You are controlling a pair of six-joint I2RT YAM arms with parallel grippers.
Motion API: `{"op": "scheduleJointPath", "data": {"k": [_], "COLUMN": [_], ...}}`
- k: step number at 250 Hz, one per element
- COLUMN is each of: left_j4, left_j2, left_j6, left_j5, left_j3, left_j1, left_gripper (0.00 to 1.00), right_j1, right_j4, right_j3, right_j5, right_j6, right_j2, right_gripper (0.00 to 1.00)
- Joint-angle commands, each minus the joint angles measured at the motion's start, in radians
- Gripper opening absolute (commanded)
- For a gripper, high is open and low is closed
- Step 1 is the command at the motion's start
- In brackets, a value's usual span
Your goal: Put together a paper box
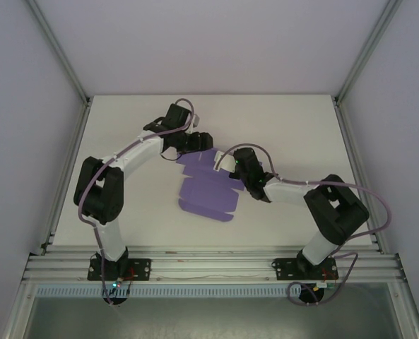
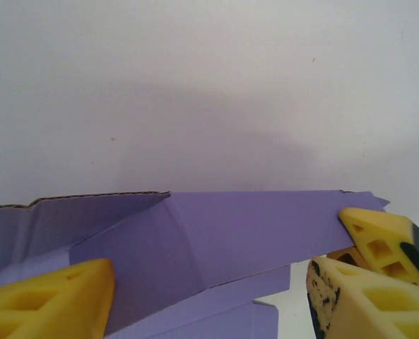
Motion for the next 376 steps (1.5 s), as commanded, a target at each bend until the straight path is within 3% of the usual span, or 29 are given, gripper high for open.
{"op": "scheduleJointPath", "data": {"k": [1,37,115,184,215,237,278,309,354,376], "left_j4": [0.05,0.101,0.201,0.241,0.232,0.221,0.169,0.126,0.203,0.255], "left_j2": [0.045,0.082,0.078,0.068,0.025,-0.028,-0.2,-0.318,-0.434,-0.468], "left_j6": [-0.04,-0.076,-0.163,-0.2,-0.178,-0.135,-0.011,0.014,-0.013,0.023], "left_j5": [0.065,0.142,0.174,0.145,0.121,0.07,-0.135,-0.294,-0.255,-0.242], "left_j3": [0.02,0.025,-0.023,-0.075,-0.092,-0.121,-0.22,-0.346,-0.58,-0.655], "left_j1": [0.006,0.006,0.006,0.005,0.007,0.007,0.011,0.064,0.224,0.244], "left_gripper": [0.67,0.59,0.16,0.13,0.24,0.39,0.99,1.0,1.0,1.0], "right_j1": [0.01,0.012,0.023,0.031,0.03,0.031,0.025,0.008,-0.037,-0.052], "right_j4": [0.04,0.05,0.035,0.04,0.056,0.057,0.01,-0.065,-0.181,-0.194], "right_j3": [-0.006,-0.013,-0.028,-0.039,-0.046,-0.049,-0.054,-0.051,-0.03,-0.027], "right_j5": [-0.005,0.001,-0.01,-0.001,0.013,0.018,0.009,-0.047,-0.164,-0.187], "right_j6": [0.02,0.027,0.03,0.044,0.051,0.063,0.084,0.116,0.174,0.178], "right_j2": [0.012,0.007,-0.012,-0.02,-0.025,-0.039,-0.08,-0.125,-0.21,-0.234], "right_gripper": [0.0,0.0,0.0,0.0,0.0,0.0,0.0,0.0,0.0,0.0]}}
